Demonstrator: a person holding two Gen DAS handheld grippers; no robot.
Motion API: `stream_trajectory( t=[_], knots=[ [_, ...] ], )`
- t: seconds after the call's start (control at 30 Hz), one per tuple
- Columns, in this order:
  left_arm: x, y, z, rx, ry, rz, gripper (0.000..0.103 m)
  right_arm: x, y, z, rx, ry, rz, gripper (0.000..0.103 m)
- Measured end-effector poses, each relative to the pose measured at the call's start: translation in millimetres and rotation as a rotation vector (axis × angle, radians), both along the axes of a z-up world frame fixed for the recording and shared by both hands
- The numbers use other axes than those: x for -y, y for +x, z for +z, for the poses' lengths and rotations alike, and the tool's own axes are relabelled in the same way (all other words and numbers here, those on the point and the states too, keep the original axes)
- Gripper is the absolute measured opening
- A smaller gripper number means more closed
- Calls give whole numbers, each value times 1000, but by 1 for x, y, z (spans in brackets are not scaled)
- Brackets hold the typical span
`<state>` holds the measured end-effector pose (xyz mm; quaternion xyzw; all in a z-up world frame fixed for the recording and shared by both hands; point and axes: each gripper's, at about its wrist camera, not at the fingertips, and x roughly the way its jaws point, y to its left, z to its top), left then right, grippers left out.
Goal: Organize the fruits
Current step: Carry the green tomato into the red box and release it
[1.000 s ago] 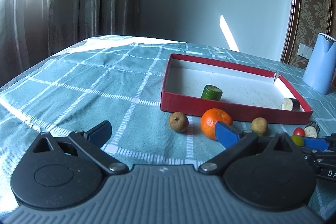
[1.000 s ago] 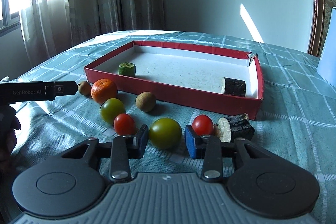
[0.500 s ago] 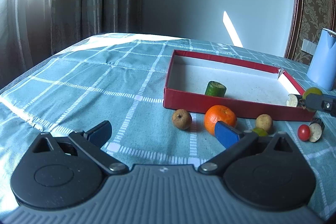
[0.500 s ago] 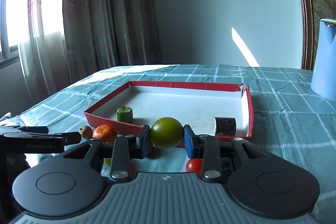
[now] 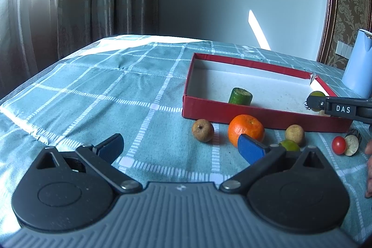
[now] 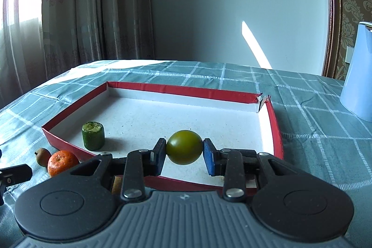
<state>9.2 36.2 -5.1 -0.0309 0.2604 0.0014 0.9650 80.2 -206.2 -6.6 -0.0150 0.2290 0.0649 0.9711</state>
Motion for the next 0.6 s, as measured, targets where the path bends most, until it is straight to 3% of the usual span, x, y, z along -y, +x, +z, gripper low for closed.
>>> stream_trajectory(
  t=[0.17, 0.33, 0.6],
  knots=[
    [1, 0, 0, -1, 3, 0, 103, 9, -9, 6, 49, 42, -19, 46],
    [1, 1, 0, -3, 6, 6, 103, 27, -44, 13, 111, 110, -18, 46],
    [2, -1, 0, 0, 20, 18, 103, 54, -103, 2, 162, 140, -52, 48]
  ],
)
